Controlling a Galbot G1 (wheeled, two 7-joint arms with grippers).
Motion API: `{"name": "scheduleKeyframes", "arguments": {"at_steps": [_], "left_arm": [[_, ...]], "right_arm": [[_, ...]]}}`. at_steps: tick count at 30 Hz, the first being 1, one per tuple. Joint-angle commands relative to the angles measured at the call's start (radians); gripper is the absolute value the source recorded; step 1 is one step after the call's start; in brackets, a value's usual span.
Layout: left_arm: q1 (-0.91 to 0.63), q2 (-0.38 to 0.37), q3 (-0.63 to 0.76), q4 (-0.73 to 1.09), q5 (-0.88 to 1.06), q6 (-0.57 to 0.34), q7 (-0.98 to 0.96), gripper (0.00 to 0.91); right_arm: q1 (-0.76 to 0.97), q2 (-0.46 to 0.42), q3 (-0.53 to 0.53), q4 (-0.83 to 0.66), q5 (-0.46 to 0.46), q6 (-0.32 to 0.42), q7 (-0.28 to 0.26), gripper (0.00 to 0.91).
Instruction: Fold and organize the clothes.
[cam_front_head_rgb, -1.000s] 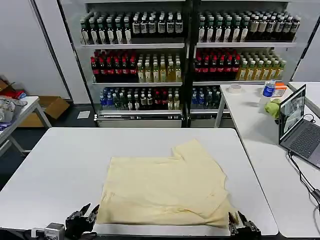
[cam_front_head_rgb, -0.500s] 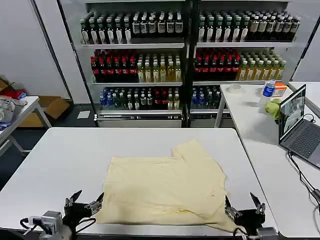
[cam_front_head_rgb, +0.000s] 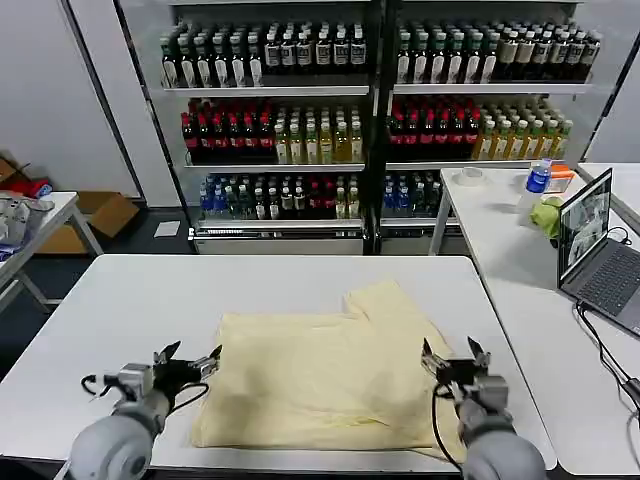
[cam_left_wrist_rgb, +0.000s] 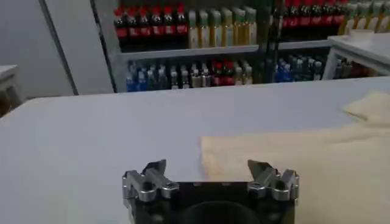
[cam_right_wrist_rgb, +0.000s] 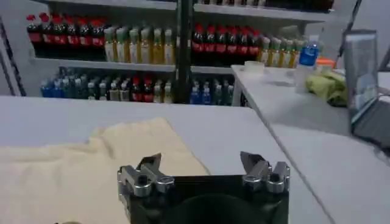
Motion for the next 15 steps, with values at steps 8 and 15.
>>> {"name": "scheduleKeyframes", "arguments": {"at_steps": [8, 15], "left_arm": [[-0.497, -0.033, 0.314, 0.429, -0.008, 0.006, 0.009, 0.907], [-0.522, -0.058, 0.350, 0.483, -0.010, 0.006, 0.016, 0.907]], "right_arm": [[0.448, 0.088, -0.152, -0.491, 0.067, -0.013, 0.016, 0.907], [0.520, 0.112, -0.172, -0.623, 0.113, -0.012, 0.013, 0.907]]}}
